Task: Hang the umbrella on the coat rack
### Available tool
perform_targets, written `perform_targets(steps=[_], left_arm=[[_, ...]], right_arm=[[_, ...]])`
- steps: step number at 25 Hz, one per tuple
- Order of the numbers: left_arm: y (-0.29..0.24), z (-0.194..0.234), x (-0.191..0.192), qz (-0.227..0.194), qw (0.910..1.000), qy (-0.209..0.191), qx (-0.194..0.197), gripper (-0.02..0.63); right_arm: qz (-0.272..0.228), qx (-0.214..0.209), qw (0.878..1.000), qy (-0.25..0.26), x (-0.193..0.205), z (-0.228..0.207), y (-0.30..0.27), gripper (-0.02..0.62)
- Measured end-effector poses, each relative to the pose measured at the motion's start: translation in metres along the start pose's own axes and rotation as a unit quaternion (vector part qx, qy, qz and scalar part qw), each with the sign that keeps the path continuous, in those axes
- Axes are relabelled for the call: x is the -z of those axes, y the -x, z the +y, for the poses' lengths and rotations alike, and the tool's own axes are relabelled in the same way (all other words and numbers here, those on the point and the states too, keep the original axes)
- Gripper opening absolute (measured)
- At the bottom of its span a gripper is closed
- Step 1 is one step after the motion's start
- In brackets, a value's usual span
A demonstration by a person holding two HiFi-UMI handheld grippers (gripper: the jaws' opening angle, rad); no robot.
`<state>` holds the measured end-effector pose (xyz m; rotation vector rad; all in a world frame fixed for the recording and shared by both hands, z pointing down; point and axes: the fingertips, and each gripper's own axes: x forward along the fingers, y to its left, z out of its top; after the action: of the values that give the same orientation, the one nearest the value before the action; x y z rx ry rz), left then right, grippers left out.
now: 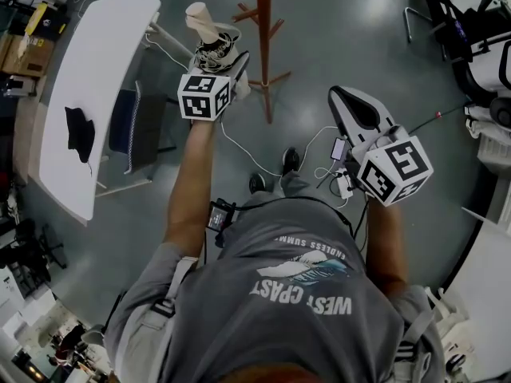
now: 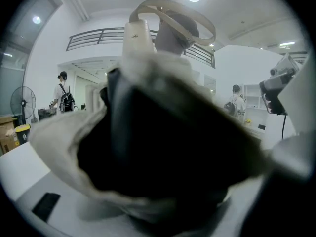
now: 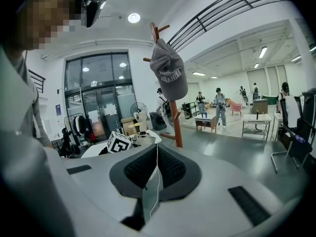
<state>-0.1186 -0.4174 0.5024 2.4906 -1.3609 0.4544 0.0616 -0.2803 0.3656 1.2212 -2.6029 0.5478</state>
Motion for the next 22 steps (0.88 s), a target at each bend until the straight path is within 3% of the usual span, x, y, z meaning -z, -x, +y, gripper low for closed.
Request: perform_targets(steps=[22], left_arm=[[-0.069, 0.031, 0.040, 0.019, 0.9993, 0.028, -0.017, 0.314]], right_arm=[[0.054, -0.005, 0.998, -0.018, 0.029, -0.027, -0.030, 0.029]])
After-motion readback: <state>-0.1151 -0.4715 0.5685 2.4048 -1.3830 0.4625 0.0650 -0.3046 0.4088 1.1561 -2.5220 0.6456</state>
